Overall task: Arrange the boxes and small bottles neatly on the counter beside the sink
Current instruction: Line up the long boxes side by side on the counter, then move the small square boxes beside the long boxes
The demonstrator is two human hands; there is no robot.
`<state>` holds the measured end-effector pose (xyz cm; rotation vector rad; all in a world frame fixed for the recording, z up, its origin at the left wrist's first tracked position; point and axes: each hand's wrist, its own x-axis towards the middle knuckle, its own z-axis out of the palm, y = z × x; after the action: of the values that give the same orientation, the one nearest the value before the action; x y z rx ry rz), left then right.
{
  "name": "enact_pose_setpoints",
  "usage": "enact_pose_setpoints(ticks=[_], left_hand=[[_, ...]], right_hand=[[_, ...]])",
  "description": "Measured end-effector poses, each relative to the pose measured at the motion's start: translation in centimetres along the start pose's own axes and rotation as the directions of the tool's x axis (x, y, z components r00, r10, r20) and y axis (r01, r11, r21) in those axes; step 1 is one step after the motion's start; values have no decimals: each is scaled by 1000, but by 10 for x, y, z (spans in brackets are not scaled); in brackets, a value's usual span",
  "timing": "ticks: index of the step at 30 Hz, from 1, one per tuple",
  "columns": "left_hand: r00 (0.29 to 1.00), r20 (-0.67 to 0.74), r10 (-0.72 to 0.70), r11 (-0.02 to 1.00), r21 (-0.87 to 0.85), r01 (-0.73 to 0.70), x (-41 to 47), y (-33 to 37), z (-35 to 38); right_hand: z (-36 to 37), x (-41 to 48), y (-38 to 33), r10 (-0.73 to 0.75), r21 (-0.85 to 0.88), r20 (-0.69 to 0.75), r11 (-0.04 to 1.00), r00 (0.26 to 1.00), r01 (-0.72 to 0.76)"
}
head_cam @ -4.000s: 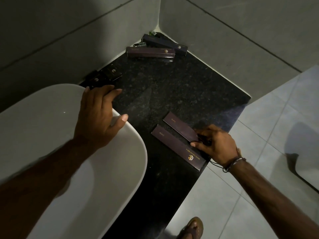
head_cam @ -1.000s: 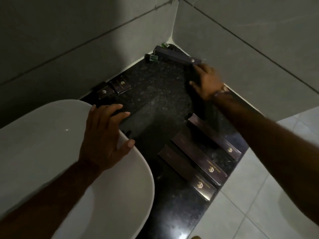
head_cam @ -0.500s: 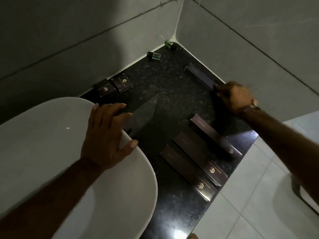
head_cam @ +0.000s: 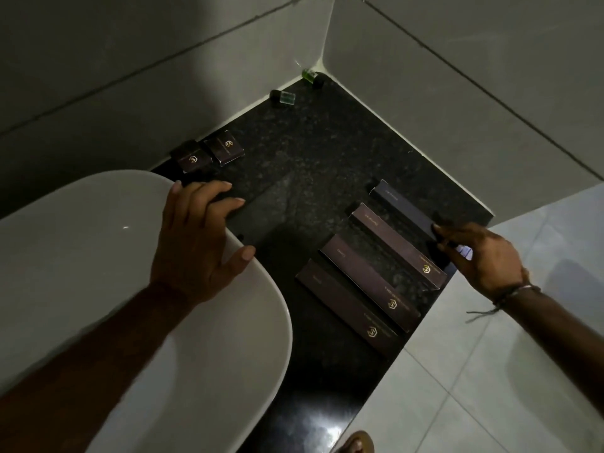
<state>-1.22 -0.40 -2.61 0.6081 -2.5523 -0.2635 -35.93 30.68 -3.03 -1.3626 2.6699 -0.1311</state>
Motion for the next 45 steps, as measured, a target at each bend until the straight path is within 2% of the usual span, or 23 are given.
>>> enact_pose_setpoints(ticks=[9,12,14,18,22,26,31,35,37,41,45], left_hand=[[1000,-12,-1,1000,-19,1,1,-1,1],[1000,-9,-9,1000,-26,9,0,-3,3],[1000,-5,-12,1000,-26,12,0,-4,4],[1000,-4,-8,1000,-23,8,0,-5,5],[1000,0,-14,999,-46,14,0,-5,5],[1000,7,-28,998,-61,28,1,-5,5],[999,14,-30,997,-67,31,2,-5,6],[999,27,-28,998,-61,30,1,-6,5],[999,33,-25,998,-60,27,1,-6,5],[999,26,-27,998,-53,29,1,-6,7],[1000,18,-15,999,-43,15,0,-6,6]], right_hand=[[-9,-3,-7,21,19,18,1000,1000,-21],[-21,4,-15,130,87,-129,989,983,-119],[-26,17,-34,144,154,-194,981,970,-115],[-16,67,-113,-86,195,-154,974,984,116],[2,147,-206,-349,153,-56,923,935,354],[16,213,-288,-544,-63,43,836,838,546],[18,245,-325,-637,-222,163,721,754,657],[19,247,-323,-629,-243,180,717,756,654],[16,241,-313,-595,-241,144,754,791,611],[8,202,-276,-373,-116,141,914,917,390],[15,141,-251,-202,-1,214,978,956,207]])
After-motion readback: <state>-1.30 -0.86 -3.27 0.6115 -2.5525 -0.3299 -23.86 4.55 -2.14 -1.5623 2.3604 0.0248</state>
